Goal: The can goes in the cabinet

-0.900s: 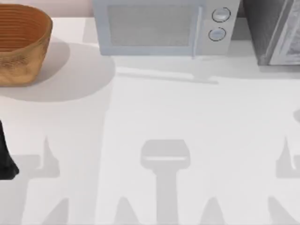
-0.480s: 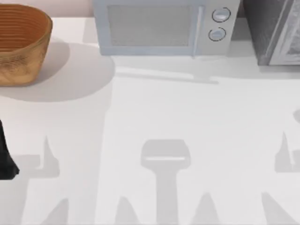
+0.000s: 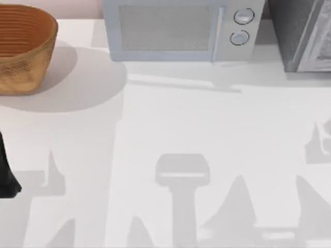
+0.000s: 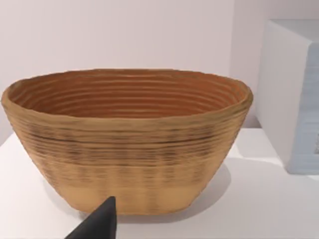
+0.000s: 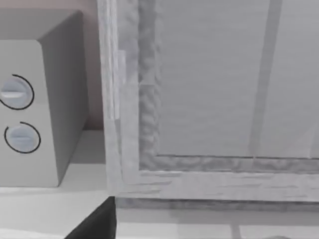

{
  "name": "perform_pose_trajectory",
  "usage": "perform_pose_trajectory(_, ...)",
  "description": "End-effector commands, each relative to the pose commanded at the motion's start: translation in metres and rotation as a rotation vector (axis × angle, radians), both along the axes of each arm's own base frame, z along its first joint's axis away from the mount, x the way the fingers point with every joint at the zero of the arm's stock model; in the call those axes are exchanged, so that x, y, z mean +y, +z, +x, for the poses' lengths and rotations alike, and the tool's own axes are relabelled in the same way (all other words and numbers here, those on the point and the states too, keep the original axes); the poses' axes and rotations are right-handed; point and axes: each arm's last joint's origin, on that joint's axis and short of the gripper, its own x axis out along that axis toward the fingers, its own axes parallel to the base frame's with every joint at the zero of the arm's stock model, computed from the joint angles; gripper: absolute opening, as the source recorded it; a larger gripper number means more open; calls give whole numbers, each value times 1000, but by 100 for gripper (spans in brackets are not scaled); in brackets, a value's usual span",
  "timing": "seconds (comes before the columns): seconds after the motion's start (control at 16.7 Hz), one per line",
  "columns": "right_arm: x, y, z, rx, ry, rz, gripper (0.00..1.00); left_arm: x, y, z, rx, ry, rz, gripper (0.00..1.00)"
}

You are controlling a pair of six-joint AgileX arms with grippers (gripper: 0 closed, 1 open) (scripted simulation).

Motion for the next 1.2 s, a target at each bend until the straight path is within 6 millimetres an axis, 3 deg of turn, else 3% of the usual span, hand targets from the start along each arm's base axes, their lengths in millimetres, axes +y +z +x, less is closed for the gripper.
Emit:
perform_pose_trajectory(0.18,-12,-19,28,44,-5,0,100,0,0,0,0,0,0,100)
perform_pose_trajectory(0.48,-34,-69,58,112,-10,11,100,0,0,0,0,0,0,100)
perform_pose_trajectory(0.84,-48,-119,65,150,-9,23,100,0,0,0,0,0,0,100)
perform_pose_trajectory(1.2,-49,-126,65,152,-8,24,100,0,0,0,0,0,0,100)
